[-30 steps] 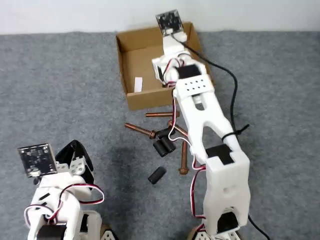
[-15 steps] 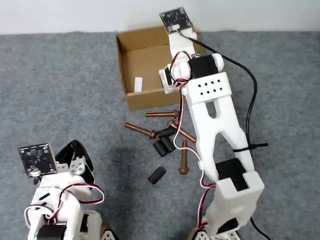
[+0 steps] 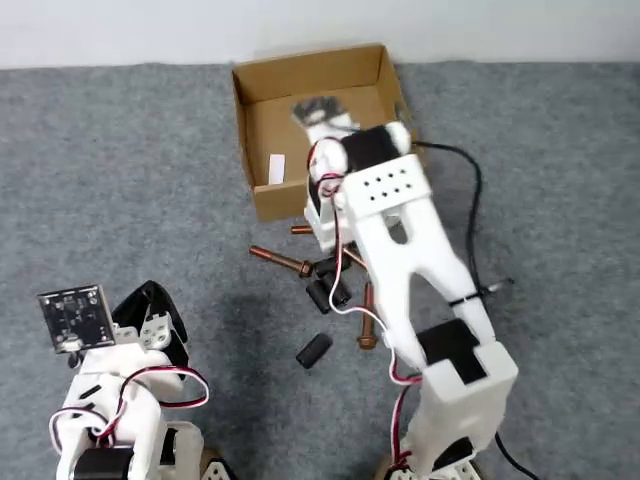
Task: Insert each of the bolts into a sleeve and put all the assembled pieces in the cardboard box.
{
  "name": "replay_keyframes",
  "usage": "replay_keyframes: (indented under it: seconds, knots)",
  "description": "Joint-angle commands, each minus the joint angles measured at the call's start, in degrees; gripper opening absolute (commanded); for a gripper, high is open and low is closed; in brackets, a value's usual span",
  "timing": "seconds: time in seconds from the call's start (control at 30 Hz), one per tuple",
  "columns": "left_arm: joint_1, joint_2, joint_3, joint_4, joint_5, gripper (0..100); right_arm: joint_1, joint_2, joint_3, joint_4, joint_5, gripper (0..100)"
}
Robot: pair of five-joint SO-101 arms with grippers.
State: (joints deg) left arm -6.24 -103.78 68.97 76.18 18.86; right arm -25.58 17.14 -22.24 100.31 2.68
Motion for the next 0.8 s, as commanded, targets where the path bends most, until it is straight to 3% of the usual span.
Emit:
replay_keyframes:
  seconds: [0.0,0.77]
  knots:
    - [-0.35,-0.35,-0.31,0.18,-0.26,1,-0.13,2.59,0.00,2.15,0.26,16.2]
    - [-0.35,-0.35,-0.31,0.26,-0.26,1,-4.70,18.24,-0.09,-7.08,0.70,13.2]
